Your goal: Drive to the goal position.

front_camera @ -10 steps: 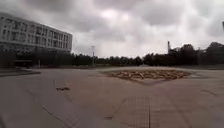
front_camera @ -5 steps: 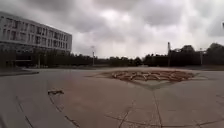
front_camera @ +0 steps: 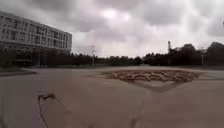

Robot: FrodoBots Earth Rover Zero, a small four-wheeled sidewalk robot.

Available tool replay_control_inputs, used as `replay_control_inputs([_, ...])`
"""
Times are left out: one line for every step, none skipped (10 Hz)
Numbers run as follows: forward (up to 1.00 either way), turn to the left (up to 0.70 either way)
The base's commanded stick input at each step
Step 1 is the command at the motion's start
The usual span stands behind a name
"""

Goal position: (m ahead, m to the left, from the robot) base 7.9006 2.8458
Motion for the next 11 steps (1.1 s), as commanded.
replay_control_inputs([0.7,0.0])
replay_control_inputs([0.7,0.0])
replay_control_inputs([0.7,0.04])
replay_control_inputs([0.7,0.33])
replay_control_inputs([0.7,0.35])
replay_control_inputs([0.7,0.35])
replay_control_inputs([0.7,0.26])
replay_control_inputs([0.7,0.03])
replay_control_inputs([0.7,0.0])
replay_control_inputs([0.7,0.0])
replay_control_inputs([0.7,0.0])
